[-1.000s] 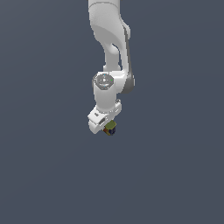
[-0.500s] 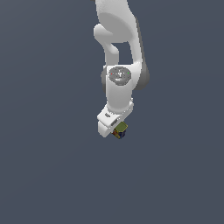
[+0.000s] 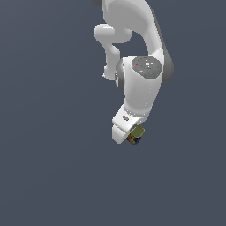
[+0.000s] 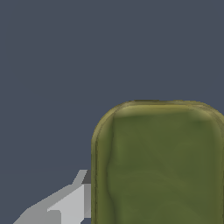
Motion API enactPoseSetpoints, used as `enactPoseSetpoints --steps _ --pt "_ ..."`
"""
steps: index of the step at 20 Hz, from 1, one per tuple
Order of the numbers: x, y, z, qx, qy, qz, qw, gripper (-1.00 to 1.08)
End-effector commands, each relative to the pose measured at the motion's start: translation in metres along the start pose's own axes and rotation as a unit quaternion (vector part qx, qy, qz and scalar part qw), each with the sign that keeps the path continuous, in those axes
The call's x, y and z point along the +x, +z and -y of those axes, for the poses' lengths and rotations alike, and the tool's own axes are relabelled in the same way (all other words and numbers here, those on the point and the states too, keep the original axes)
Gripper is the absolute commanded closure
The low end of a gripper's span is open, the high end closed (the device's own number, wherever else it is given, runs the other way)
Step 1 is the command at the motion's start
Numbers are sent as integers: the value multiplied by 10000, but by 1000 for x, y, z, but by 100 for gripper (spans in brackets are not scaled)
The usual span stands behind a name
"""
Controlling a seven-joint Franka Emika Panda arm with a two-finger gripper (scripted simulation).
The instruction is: Pick up the object and move it to a goal position.
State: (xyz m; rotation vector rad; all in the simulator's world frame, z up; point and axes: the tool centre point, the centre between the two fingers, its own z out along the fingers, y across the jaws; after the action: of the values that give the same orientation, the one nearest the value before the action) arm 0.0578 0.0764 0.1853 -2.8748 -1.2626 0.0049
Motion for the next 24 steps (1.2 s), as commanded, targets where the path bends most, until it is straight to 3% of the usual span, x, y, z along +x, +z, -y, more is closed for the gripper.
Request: enactPoseSetpoints --steps 1,13,24 --pt "16 -14 -1 -13 4 -13 10000 108" --pt "72 -58 -2 -13 4 -13 10000 108" --pt "94 -74 -4 -14 2 -10 10000 108"
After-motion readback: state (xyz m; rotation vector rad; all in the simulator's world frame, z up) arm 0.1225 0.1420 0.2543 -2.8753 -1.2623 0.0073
